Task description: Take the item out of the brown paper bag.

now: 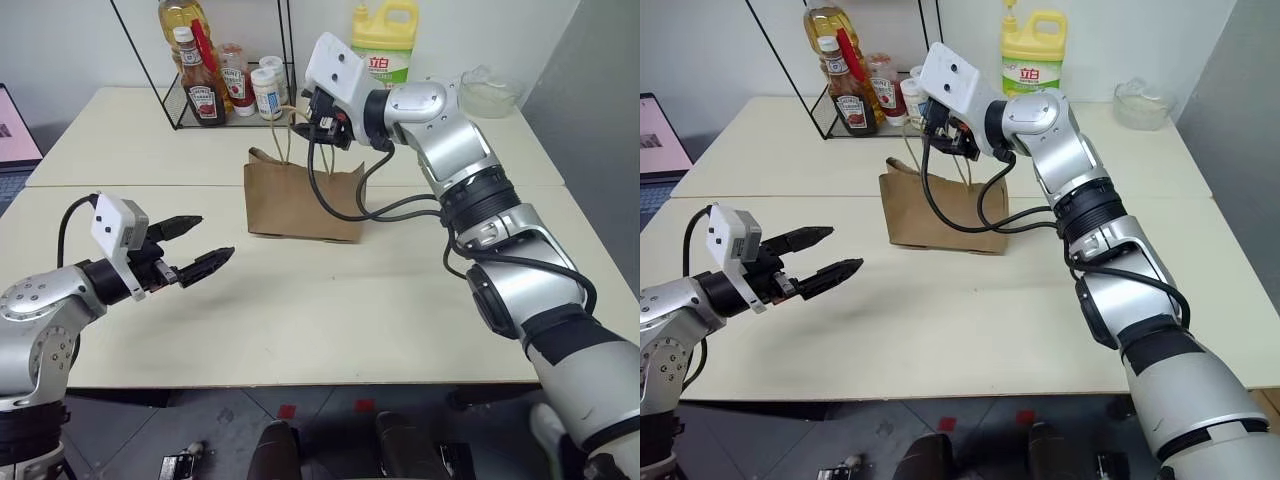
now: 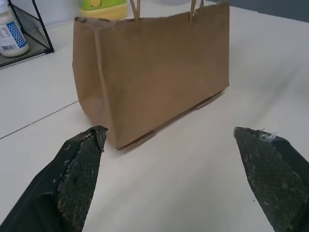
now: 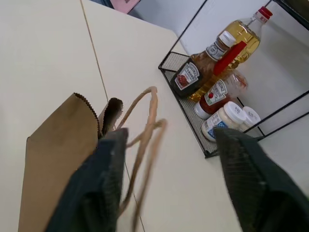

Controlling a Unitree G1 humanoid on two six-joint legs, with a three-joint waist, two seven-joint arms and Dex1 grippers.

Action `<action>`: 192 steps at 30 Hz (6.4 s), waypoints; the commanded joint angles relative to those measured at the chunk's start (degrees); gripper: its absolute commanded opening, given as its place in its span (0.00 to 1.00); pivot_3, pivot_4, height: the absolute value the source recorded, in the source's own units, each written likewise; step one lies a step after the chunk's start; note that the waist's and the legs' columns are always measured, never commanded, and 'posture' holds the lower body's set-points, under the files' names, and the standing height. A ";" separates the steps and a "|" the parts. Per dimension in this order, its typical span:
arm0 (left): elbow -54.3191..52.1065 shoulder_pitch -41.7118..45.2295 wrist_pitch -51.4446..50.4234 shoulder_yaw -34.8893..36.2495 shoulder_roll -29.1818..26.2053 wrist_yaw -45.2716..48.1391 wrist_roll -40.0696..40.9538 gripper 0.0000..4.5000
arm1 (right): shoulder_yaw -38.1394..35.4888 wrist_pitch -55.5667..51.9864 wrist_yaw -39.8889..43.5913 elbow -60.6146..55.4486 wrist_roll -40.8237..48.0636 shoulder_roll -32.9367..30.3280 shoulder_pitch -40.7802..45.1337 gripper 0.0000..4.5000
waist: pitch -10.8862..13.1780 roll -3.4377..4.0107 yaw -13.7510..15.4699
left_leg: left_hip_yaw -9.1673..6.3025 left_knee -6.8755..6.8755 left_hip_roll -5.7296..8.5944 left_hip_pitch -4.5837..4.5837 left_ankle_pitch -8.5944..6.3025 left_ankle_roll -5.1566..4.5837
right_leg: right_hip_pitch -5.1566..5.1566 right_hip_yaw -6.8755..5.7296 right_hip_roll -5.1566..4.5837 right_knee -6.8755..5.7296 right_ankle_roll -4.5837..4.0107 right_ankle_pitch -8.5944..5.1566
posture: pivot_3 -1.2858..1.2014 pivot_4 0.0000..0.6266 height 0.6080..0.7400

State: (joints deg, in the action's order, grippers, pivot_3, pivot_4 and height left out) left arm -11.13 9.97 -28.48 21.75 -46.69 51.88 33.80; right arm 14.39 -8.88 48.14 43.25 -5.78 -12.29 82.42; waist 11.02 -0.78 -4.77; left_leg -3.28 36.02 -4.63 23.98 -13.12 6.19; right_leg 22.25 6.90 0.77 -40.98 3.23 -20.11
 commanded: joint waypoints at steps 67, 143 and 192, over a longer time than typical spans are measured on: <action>68.84 59.39 30.39 -29.08 4.33 39.53 -36.70 0.00 | -26.71 -62.67 -22.58 -98.66 57.16 -20.90 -61.69 0.93 | -0.08 -0.15 1.16 | -0.36 0.06 0.09 0.23 0.11 0.07 | -0.10 -0.25 0.06 0.10 0.01 -0.01 | 0.52 0.24 1.00; 26.80 26.93 49.13 -38.93 3.67 35.77 -21.69 0.00 | -3.61 -39.34 -11.20 -96.32 41.52 -40.88 -64.09 0.93 | -0.11 -0.19 1.66 | -0.49 0.19 0.05 -0.06 0.11 -0.11 | -0.47 -0.34 0.08 0.07 0.02 -0.01 | 0.52 0.24 1.00; 26.95 31.20 31.02 -31.48 9.28 28.66 -19.16 0.00 | 21.01 43.15 -5.45 -42.81 -25.50 -16.64 -50.96 0.93 | -0.11 -0.19 1.56 | -1.03 0.50 0.07 -0.21 0.17 0.00 | -0.94 -0.92 0.06 0.01 0.00 -0.01 | 0.52 0.24 1.00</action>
State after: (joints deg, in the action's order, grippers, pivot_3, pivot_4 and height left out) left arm 16.39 40.02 1.70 -10.77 -37.58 80.62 14.62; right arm 35.06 35.13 42.63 -0.37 -29.84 -29.68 30.47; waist 10.91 -0.97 -3.21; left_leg -4.33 36.53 -4.56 23.78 -12.95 6.19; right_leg 21.31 5.97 0.83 -40.98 3.24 -20.12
